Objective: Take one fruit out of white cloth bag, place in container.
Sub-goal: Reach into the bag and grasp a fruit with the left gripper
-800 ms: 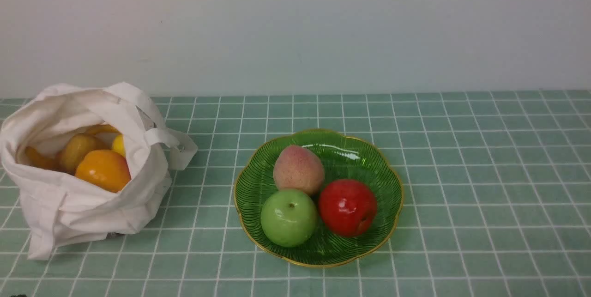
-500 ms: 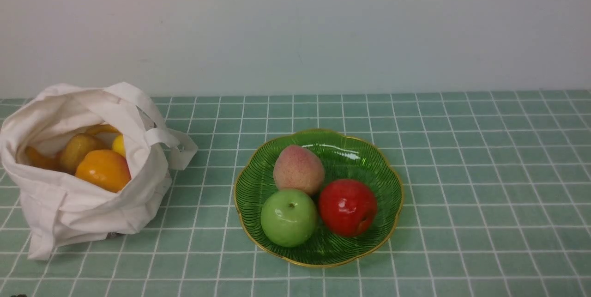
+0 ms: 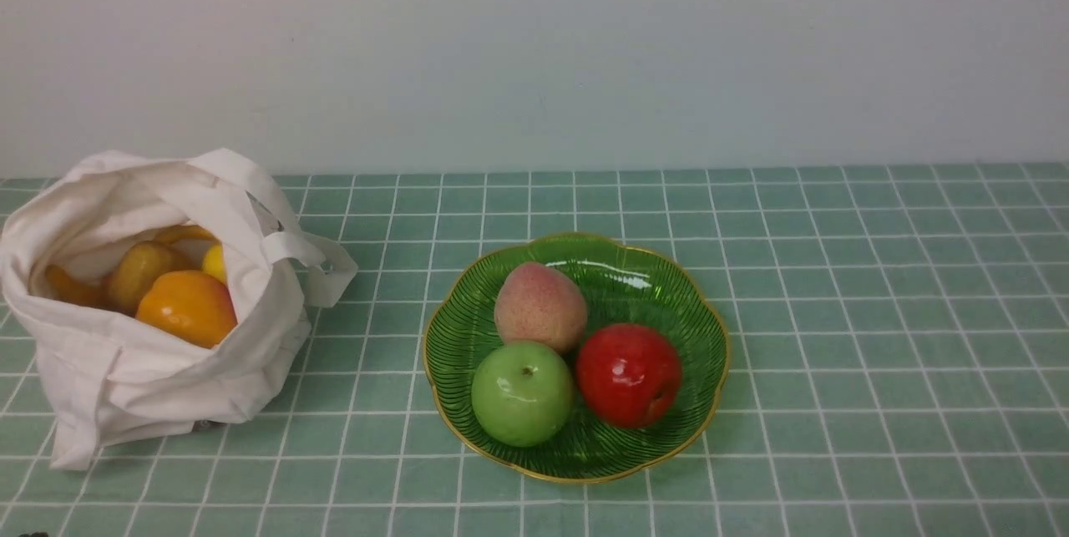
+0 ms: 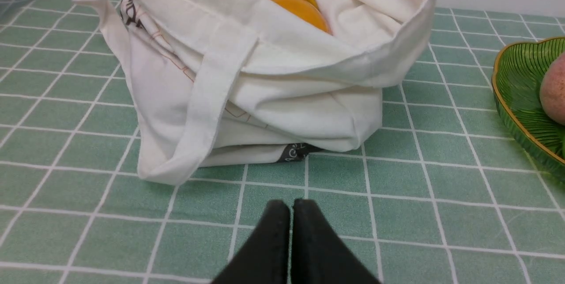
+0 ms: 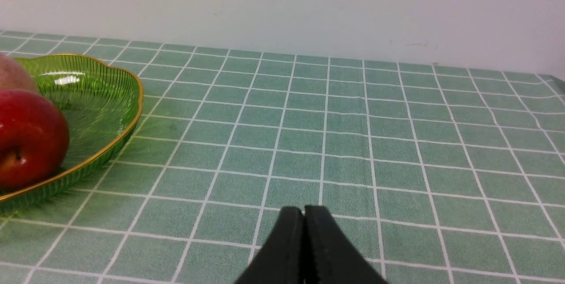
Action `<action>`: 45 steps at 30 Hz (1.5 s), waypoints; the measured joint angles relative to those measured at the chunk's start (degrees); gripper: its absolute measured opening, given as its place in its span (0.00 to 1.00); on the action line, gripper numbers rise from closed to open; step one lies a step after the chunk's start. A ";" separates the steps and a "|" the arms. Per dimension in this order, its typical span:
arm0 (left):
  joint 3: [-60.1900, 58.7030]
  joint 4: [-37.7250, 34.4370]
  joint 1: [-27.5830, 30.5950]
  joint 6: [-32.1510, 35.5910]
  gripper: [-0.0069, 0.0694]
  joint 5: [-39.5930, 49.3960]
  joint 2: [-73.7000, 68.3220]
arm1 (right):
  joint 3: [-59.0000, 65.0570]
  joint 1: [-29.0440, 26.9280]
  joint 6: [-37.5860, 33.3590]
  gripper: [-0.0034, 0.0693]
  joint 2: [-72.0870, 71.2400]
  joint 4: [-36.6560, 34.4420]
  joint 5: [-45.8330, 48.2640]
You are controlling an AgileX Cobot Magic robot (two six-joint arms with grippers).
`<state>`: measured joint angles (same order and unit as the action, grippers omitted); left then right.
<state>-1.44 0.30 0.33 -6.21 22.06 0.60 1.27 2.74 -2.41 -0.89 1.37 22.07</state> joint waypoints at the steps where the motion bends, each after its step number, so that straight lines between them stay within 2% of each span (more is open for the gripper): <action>1: 0.00 0.00 0.00 0.00 0.08 0.00 0.00 | 0.00 0.00 0.00 0.03 0.00 0.00 0.00; 7: -0.04 0.80 0.00 0.90 0.08 -0.96 0.00 | 0.00 0.00 0.00 0.03 0.00 0.00 0.00; 11: -0.19 -3.56 0.00 -2.35 0.08 -8.65 0.00 | 0.00 0.00 0.00 0.03 0.00 0.00 0.00; 14: -0.19 -9.25 0.00 -6.52 0.08 -16.88 0.00 | 0.00 0.00 0.00 0.03 0.00 0.00 0.00; 18: -0.19 -12.54 0.00 -8.11 0.08 -26.97 0.00 | 0.00 0.00 0.00 0.03 0.00 0.00 0.00; 22: -0.10 -14.86 0.00 -9.57 0.08 -44.66 0.00 | 0.00 0.00 0.00 0.03 0.00 0.00 0.00; 24: 1.39 -15.12 0.00 -9.65 0.08 -46.39 0.00 | 0.00 0.00 0.00 0.03 0.00 0.00 0.00; 26: 5.66 -15.17 0.00 -9.65 0.08 -43.64 -1.12 | 0.00 0.00 0.00 0.03 0.00 0.00 0.00; 28: 14.82 -14.77 0.00 -9.12 0.08 -33.65 -5.68 | 0.00 0.00 0.00 0.03 0.00 0.00 0.00; 29: 14.82 -14.65 0.00 -8.99 0.08 -32.47 -6.23 | 0.00 0.00 0.00 0.03 0.00 0.00 0.00; 30: 20.93 -13.54 0.00 -7.62 0.08 -23.41 -10.71 | 0.00 0.00 0.00 0.03 0.00 0.00 0.00; 34: 36.94 -11.01 0.00 -3.04 0.08 2.01 -26.18 | 0.00 0.00 0.00 0.03 0.00 0.00 0.00; 37: 46.10 -10.42 0.00 1.61 0.08 16.79 -39.83 | 0.00 0.00 0.00 0.03 0.00 0.00 0.00; 41: 54.72 -10.06 0.00 9.49 0.08 24.35 -58.42 | 0.00 0.00 0.00 0.03 0.00 0.00 0.00; 45: 59.10 -10.00 0.00 12.00 0.08 26.98 -68.10 | 0.00 0.00 0.00 0.03 0.00 0.00 0.00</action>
<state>57.66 -9.70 0.33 5.79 49.04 -67.50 1.27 2.74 -2.41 -0.89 1.37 22.07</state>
